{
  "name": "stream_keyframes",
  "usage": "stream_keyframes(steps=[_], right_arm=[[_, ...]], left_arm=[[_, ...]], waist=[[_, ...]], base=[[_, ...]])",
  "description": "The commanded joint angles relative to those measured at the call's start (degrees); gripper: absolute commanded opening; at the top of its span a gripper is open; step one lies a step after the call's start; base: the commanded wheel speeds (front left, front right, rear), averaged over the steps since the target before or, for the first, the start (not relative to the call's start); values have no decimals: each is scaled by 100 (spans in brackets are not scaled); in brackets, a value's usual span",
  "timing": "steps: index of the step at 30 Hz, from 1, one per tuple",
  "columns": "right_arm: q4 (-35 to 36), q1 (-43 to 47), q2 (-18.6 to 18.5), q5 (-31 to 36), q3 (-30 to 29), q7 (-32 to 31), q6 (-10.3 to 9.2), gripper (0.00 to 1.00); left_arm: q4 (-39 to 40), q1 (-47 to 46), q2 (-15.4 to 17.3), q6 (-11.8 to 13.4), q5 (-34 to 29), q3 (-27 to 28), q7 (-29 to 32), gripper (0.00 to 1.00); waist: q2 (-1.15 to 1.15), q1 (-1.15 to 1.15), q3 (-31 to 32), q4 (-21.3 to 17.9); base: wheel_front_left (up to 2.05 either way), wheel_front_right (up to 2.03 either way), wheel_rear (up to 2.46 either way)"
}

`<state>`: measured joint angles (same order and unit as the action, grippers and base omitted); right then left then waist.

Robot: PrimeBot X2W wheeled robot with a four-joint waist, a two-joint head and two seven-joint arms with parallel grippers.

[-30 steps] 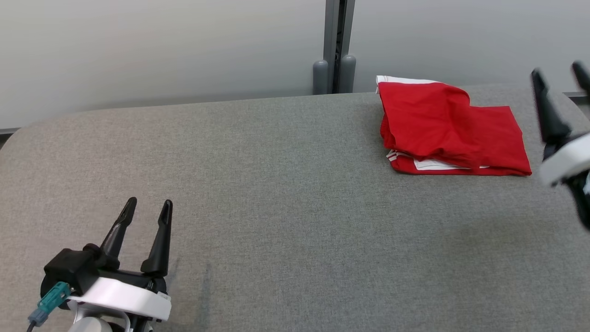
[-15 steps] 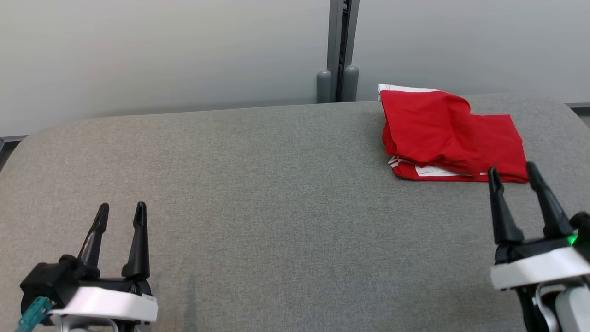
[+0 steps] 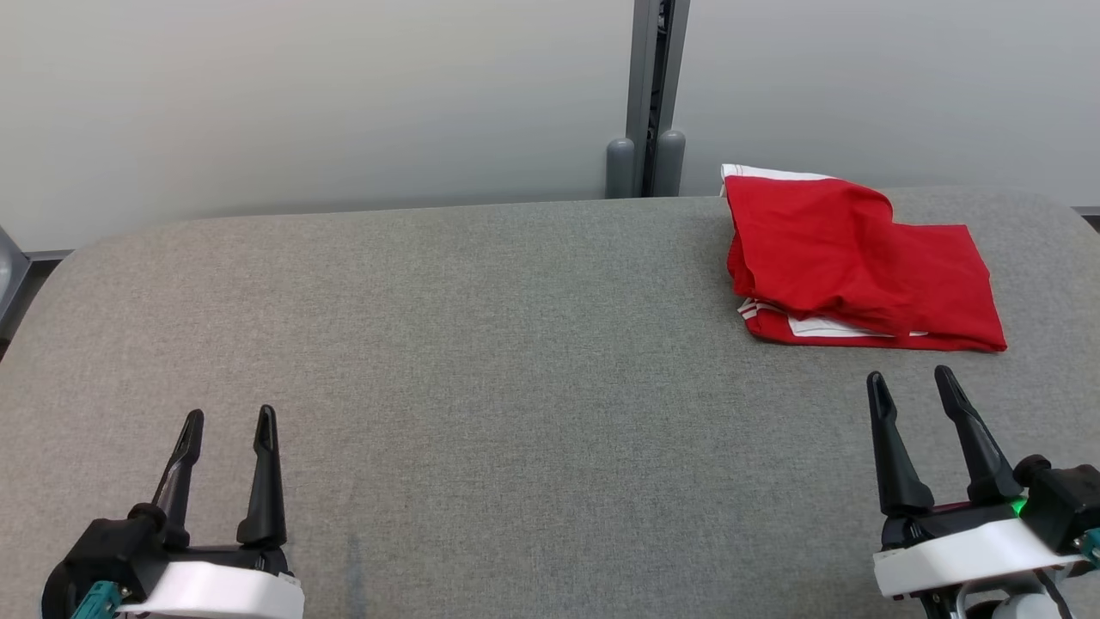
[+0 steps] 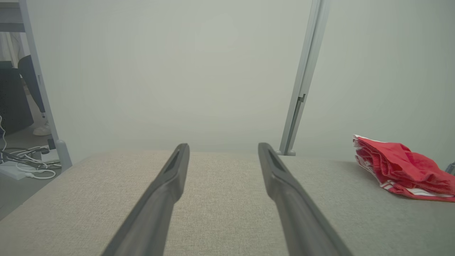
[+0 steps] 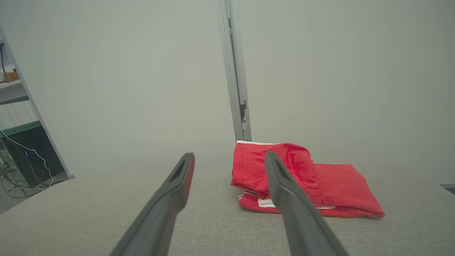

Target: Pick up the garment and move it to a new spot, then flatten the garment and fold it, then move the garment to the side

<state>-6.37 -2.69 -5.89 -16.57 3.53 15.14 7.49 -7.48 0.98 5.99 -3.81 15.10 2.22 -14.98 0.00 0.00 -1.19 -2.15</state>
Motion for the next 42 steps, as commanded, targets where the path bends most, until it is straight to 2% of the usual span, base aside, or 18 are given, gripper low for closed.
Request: stream_keyframes(steps=[1,15,42], right_arm=[[-11,66,-4,60,-18,0,2,100],[-144,95,221,125,-252,1,2,100],[-223,57,256,105,-142,1,2,100]], left_arm=[[10,36,-24,-30,-69,55,-18,100],[-180,125,-246,-314,-385,138,-18,100],[-339,3,-300,-369,-524,204,-18,100]], waist=[[0,0,15,13],[0,0,66,101],[0,0,56,104]], base=[[0,0,0],[0,0,0],[0,0,0]])
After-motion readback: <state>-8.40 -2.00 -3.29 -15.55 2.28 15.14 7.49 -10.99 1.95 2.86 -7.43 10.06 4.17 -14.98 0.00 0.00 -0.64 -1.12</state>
